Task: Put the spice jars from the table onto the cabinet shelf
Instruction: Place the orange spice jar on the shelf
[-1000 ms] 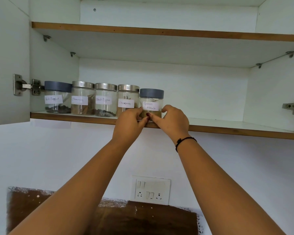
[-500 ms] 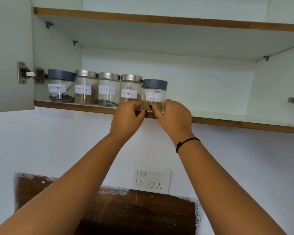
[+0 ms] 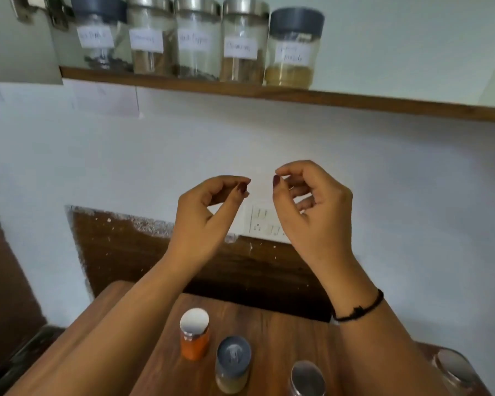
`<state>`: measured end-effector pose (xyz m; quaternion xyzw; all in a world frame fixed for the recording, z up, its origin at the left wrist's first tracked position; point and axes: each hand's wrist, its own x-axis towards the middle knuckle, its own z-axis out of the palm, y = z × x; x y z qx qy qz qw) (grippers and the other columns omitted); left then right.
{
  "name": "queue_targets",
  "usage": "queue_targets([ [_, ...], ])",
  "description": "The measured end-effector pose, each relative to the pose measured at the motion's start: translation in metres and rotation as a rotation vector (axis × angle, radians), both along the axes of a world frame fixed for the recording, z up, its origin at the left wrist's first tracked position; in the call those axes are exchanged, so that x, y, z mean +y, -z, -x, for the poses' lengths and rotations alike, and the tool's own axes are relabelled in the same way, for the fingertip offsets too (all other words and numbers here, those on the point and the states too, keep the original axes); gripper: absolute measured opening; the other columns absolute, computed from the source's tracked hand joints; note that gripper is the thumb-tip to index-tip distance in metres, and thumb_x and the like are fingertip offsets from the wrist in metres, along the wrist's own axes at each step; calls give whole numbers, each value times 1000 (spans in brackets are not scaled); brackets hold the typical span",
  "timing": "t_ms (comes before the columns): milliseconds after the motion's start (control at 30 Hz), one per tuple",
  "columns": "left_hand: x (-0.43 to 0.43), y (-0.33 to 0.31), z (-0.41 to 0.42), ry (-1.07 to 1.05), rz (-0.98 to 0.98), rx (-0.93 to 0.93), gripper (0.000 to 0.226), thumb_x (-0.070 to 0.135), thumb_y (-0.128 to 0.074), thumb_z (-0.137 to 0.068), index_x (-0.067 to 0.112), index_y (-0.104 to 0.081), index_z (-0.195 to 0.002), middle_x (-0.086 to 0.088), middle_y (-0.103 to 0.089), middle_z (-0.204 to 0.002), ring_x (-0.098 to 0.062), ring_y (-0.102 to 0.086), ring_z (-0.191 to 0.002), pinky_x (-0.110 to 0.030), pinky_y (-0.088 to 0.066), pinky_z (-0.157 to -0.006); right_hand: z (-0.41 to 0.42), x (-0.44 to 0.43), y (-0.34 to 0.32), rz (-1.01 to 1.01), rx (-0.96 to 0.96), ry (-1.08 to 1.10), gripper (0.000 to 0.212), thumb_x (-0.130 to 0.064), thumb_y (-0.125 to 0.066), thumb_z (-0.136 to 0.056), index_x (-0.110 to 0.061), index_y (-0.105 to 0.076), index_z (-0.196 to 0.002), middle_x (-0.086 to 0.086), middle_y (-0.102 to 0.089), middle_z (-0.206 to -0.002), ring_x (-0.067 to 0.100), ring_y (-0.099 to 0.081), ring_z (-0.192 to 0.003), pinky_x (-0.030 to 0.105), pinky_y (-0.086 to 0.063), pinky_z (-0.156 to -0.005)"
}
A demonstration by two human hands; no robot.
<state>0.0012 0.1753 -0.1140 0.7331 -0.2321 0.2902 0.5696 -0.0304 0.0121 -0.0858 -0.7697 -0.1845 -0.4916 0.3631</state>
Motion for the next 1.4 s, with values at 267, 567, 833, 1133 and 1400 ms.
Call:
queue_targets([
  [267, 40, 89, 17, 41, -6, 182, 23, 13, -60, -97, 12, -71, -117, 5, -74, -107, -6, -69, -103, -26, -56, -88, -1, 35, 101, -90, 216, -255, 13, -14, -62, -91, -5, -70, -96, -2, -67, -77, 13, -64, -61, 37, -52, -46],
  [567, 90, 178, 9, -98, -135, 386, 27, 12, -58, -97, 16, -68, -121, 10, -69, -114, 1, -63, -106, -13, -53, -84, -15, 79, 196, -67, 476, -236, 20, -27, -60, -92, -10, -70, -98, -5, -69, -85, 5, -66, -74, 15, -52, -59],
  [833, 114, 267, -18, -211, -335, 612, 43, 21, -69, -90, 31, -55, -130, 13, -56, -132, -4, -52, -121, -34, -52, -98, -47, 108, 268, 24, 820, -50, 41, -22, -73, -85, -21, -60, -124, -5, -65, -121, 7, -61, -110, 10, -53, -80],
  [1133, 117, 313, -65, -73, -489, 881, 84, 26, -79, -82, 17, -33, -152, -5, -39, -154, -23, -37, -141, -36, -33, -113, -103, 131, 331, 344, 1268, -9, 95, -29, -75, -84, -21, -13, -155, 1, -25, -159, 23, -31, -145, 32, -38, -111],
  [1400, 116, 336, -93, 0, -660, 838, 69, 30, -71, -88, 14, -41, -148, -3, -50, -144, -20, -47, -134, -25, -33, -106, -118, 136, 352, 420, 1323, 33, 90, -17, -72, -85, -17, -14, -155, 3, -22, -159, 25, -27, -145, 34, -38, -110],
])
